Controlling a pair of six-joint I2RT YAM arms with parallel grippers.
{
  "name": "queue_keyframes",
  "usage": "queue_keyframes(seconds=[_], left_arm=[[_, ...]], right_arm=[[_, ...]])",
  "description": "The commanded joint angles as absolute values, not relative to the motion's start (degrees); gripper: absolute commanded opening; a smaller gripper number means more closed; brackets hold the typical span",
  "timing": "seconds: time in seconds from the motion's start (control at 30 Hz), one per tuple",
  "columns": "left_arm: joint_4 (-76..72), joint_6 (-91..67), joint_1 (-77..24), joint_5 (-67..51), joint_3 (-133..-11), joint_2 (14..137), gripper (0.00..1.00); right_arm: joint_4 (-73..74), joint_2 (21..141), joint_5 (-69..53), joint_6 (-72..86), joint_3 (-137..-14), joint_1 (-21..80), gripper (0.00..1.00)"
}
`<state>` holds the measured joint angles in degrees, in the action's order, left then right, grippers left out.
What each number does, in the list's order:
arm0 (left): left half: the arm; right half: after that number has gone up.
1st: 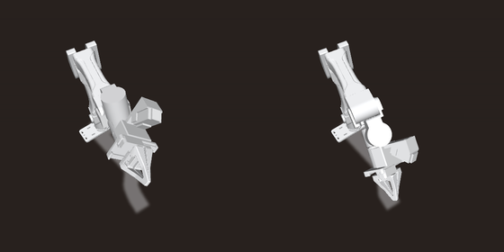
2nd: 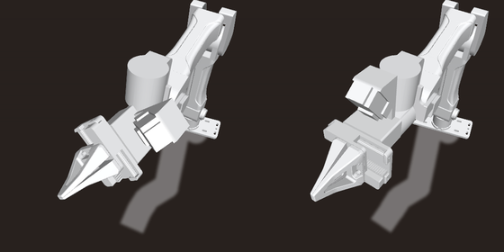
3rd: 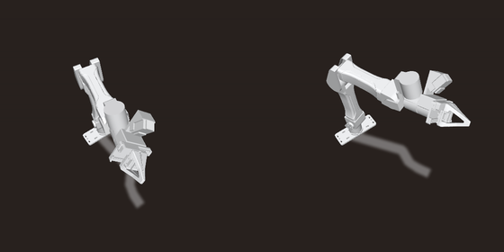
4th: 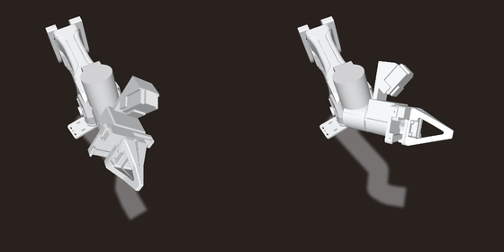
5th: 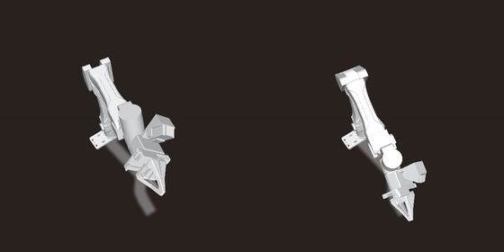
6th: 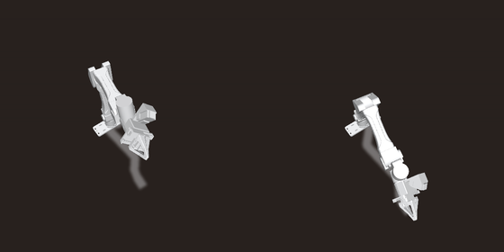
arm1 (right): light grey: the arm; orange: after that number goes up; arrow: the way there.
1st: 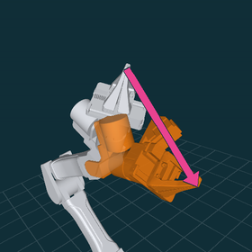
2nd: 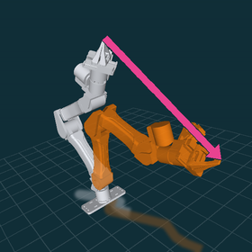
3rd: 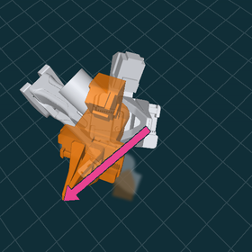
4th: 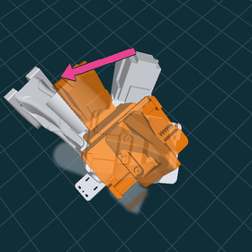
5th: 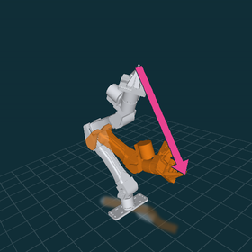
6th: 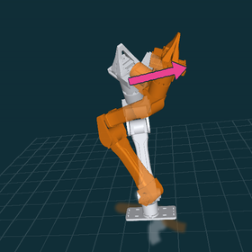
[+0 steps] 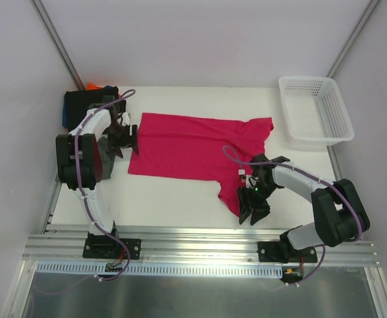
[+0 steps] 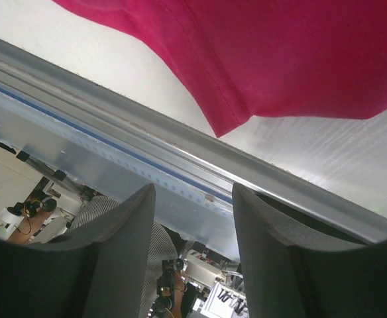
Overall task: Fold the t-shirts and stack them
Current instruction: Fold the tshirt
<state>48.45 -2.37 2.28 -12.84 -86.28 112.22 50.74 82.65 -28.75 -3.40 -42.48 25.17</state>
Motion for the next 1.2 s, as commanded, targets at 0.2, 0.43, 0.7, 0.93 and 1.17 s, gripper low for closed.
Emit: queue_keyframes(seconds=[0.2,0.43,0.7,0.93,1.17], left_arm=[[49.1,-3.5,2.4,-14.8,-86.3,112.0,0.68],[49.1,-3.0,3.4,-15.1,-87.2,111.5,0.68],[49.2,-3.4,4.1,-16.3,-88.1,111.4,0.68],[49.2,-3.7,4.1,-16.5,-89.0,111.2,0.68],[49.3,-3.7,4.1,-16.4,-88.0,110.3,0.68]], right_arm=[[47.4,86.2,-27.0,-1.8,-46.8,25.4,0.54],[46.9,91.1,-26.6,-2.5,-49.2,25.1,0.5],[48.5,91.1,-26.0,-3.0,-48.7,25.1,0.46],[47.6,89.6,-25.5,-2.9,-46.2,25.2,0.45],[46.8,90.4,-25.4,-3.2,-45.4,25.2,0.24]])
